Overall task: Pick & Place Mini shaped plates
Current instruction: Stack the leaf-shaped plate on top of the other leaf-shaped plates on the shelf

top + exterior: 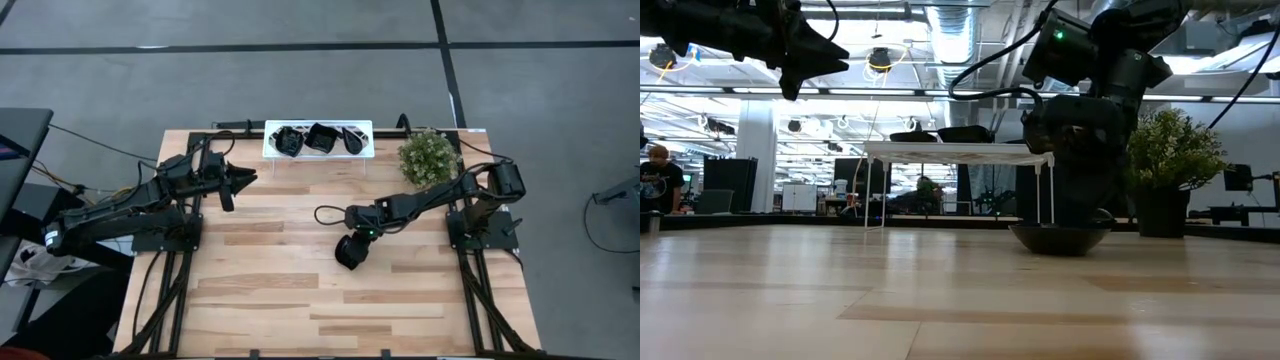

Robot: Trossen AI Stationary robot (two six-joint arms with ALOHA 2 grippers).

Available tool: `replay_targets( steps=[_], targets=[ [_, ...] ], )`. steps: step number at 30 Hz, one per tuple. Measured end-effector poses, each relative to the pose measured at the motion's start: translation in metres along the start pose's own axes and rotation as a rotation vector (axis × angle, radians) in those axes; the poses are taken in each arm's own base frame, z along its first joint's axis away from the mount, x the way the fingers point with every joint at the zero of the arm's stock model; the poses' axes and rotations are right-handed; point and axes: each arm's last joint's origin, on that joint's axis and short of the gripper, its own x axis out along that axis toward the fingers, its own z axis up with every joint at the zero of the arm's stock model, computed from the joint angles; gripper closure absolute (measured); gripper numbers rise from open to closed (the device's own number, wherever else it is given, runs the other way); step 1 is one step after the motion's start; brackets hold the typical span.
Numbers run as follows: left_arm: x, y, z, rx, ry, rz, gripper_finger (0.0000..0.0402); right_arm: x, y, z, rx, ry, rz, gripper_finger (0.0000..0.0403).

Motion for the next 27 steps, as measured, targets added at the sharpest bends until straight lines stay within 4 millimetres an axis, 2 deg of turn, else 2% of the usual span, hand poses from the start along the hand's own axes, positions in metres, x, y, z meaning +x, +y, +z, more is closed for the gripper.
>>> replay_targets(
  steps=[12, 27],
  targets=[
    [0.000, 0.000, 0.000, -0.004, 0.000, 0.000, 0.0300, -0.004, 0.002, 0.002, -0.006, -0.023, 0.017, 0.0399],
    [0.001, -0.001, 0.000, -0.006, 0.004, -0.011, 0.0299, -0.046, -0.002, 0.018, -0.044, -0.206, 0.045, 0.0402]
  ],
)
